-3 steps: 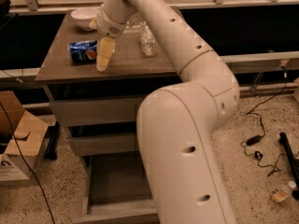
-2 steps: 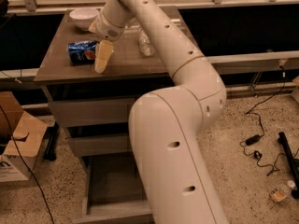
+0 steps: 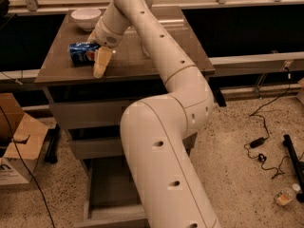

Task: Place pepsi can into bottom drawer

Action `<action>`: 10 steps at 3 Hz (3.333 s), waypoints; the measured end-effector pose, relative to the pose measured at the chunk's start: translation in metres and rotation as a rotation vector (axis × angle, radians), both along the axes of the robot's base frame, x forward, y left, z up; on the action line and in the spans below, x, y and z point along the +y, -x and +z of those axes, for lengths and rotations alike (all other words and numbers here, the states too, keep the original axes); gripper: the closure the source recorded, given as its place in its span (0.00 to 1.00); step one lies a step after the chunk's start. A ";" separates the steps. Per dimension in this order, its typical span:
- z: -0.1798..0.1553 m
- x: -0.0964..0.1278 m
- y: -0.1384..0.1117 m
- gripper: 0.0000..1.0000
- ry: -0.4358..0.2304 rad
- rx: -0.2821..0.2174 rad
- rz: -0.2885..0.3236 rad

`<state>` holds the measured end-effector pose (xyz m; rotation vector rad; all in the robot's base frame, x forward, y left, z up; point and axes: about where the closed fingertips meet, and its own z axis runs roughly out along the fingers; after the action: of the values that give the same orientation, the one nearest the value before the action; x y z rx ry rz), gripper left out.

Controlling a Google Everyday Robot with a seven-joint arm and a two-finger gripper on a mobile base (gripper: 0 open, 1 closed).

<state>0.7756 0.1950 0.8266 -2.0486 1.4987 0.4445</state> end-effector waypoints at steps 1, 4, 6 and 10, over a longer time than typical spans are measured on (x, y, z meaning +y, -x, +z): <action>0.000 0.003 -0.001 0.45 -0.001 0.003 0.004; 0.014 0.007 -0.001 1.00 -0.018 -0.026 0.012; 0.044 -0.011 0.013 1.00 0.017 -0.077 0.017; 0.146 -0.103 0.157 1.00 -0.091 -0.169 -0.192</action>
Offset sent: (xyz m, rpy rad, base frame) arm 0.0261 0.0072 0.0165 0.0108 -0.0002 0.0180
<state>0.6188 0.0917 0.9729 -1.8038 1.5255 0.2526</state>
